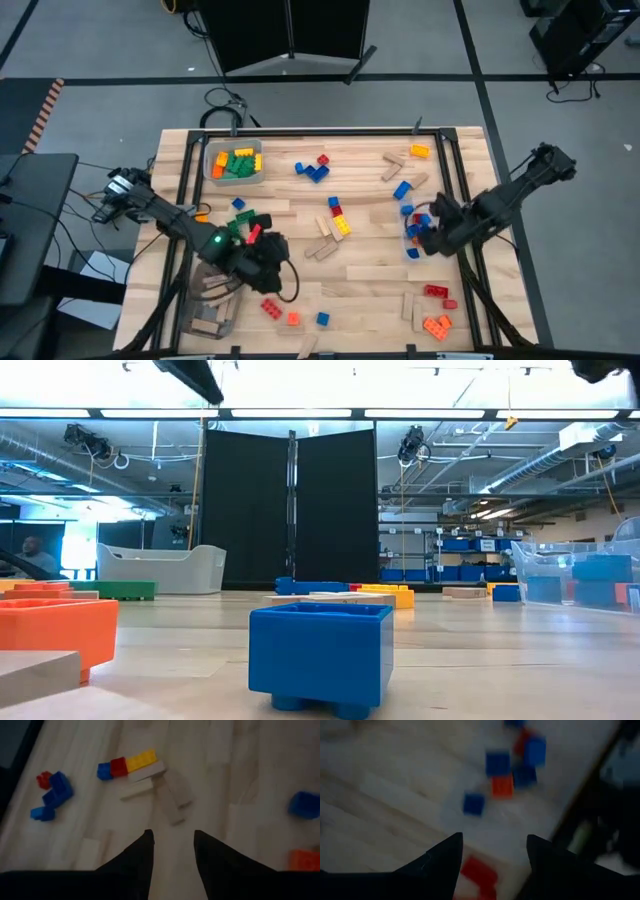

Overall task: Sort blocks by size
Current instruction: Put the small red game piece into the transparent bin

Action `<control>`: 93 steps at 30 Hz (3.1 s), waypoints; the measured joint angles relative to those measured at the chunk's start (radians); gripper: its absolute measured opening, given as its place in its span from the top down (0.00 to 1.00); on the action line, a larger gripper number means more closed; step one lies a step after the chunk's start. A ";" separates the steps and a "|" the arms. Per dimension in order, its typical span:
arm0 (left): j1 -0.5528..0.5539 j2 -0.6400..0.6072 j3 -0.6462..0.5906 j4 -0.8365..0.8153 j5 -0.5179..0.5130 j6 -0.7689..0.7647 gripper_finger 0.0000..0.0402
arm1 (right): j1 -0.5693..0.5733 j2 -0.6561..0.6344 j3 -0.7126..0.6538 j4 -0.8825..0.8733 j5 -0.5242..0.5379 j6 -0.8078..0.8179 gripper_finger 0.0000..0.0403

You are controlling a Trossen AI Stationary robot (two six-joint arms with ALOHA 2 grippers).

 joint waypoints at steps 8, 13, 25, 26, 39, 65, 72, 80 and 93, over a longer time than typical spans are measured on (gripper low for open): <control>0.104 -0.004 -0.022 -0.081 0.107 0.216 0.63 | 0.161 0.190 0.000 0.052 -0.236 0.232 0.42; 0.171 -0.059 -0.126 0.035 0.191 0.339 0.63 | 0.280 0.265 0.000 0.180 -0.273 0.318 0.42; 0.247 -0.247 -0.424 0.352 0.323 0.236 0.63 | 0.517 0.312 -0.073 0.350 -0.304 0.350 0.42; 0.247 -0.250 -0.428 0.352 0.323 0.222 0.63 | 0.524 0.313 -0.091 0.366 -0.316 0.310 0.42; 0.246 -0.248 -0.429 0.450 0.326 0.102 0.63 | 0.531 0.388 -0.231 0.579 -0.351 -0.010 0.42; 0.246 -0.248 -0.429 0.548 0.317 0.074 0.63 | 0.514 0.591 -0.226 0.715 -0.318 -0.346 0.63; 0.246 -0.248 -0.429 0.549 0.316 0.075 0.63 | 0.505 0.547 -0.234 0.673 -0.321 -0.299 0.74; 0.246 -0.247 -0.429 0.562 0.316 0.077 0.63 | 0.505 0.336 -0.177 0.415 -0.292 -0.109 0.74; 0.246 -0.247 -0.428 0.644 0.313 0.078 0.63 | 0.288 0.090 -0.016 -0.002 -0.073 -0.063 0.74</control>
